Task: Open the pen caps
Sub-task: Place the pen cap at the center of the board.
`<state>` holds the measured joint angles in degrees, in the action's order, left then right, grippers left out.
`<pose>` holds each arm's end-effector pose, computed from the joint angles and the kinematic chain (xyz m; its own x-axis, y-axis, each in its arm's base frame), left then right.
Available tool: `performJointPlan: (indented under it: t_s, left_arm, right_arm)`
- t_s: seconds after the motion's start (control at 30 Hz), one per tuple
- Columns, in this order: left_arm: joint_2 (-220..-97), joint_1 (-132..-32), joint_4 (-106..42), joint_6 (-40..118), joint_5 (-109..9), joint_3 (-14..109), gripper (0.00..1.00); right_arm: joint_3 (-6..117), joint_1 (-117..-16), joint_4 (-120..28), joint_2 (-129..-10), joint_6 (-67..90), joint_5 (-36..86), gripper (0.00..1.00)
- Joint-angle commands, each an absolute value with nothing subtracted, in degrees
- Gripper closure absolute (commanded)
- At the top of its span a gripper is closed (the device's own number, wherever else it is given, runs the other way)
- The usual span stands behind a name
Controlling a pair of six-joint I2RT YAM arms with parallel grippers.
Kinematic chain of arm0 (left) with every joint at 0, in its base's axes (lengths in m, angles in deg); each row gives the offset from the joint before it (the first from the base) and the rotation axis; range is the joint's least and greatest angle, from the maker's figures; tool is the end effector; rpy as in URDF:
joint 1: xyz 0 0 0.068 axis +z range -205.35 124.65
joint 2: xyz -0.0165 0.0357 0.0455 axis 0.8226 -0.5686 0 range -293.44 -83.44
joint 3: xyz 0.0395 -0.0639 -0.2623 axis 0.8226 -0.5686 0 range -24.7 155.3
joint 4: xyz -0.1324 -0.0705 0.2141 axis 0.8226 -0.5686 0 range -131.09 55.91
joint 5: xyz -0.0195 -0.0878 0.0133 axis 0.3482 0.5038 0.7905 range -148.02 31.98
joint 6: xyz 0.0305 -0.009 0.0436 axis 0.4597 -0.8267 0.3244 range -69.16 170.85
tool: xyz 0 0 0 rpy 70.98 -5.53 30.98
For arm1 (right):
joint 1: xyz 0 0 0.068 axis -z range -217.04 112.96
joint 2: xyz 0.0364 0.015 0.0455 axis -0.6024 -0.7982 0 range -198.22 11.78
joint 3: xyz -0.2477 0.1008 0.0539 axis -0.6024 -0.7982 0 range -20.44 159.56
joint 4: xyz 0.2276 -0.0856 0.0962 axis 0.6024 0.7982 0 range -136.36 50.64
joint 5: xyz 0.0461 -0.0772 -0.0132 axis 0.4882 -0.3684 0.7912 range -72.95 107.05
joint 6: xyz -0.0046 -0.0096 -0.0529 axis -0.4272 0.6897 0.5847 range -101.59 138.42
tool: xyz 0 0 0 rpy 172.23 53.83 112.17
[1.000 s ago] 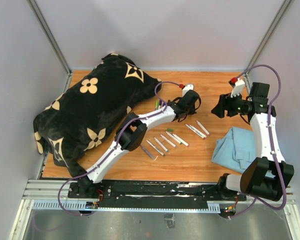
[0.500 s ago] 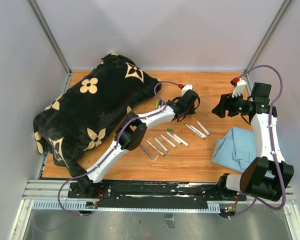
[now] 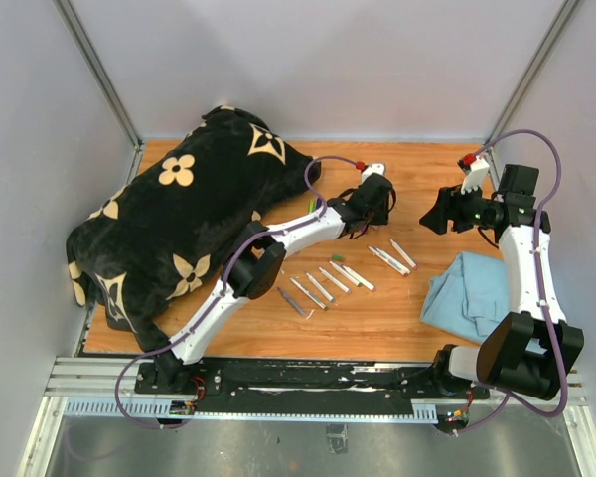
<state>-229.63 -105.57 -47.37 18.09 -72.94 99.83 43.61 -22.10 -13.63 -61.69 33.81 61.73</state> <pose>0.3768 -0.4384 0.1637 -0.6368 -0.0521 -0.7692 0.3128 0.8945 -0.3195 0.2674 -0.0454 0.3190 -0.5402 -0.0512 -0.8400 -0.4808 0.8379 0.2582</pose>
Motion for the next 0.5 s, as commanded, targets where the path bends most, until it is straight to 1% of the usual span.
performJointPlan:
  t_s: [0.0, 0.13, 0.23, 0.33, 0.37, 0.43, 0.47]
  left_arm:
    - [-217.58, -105.47, -40.64, 21.64, -71.42, 94.31, 0.59]
    - [-209.76, -105.45, -34.01, 25.00, -71.00, 83.74, 0.56]
    - [-203.08, -105.45, -27.23, 28.69, -69.69, 73.76, 0.53]
    - [-196.10, -105.30, -19.53, 32.17, -67.99, 61.05, 0.45]
    - [-193.88, -105.21, -17.11, 33.46, -67.20, 57.69, 0.45]
    - [-189.96, -104.96, -13.77, 35.22, -66.42, 51.27, 0.38]
    - [-188.23, -104.75, -12.60, 35.85, -66.20, 48.65, 0.37]
  right_arm:
    - [42.76, -21.11, -14.11, -60.01, 34.12, 63.72, 0.32]
    - [42.49, -21.07, -13.98, -59.51, 34.96, 65.12, 0.32]
    - [42.36, -21.07, -13.42, -59.33, 36.25, 66.69, 0.32]
    - [42.41, -21.05, -12.77, -59.40, 37.57, 68.25, 0.32]
    - [42.35, -21.12, -12.66, -59.40, 37.95, 68.52, 0.32]
    - [42.24, -21.05, -12.54, -59.32, 38.50, 69.38, 0.32]
    - [42.18, -21.10, -12.53, -59.32, 38.76, 69.76, 0.32]
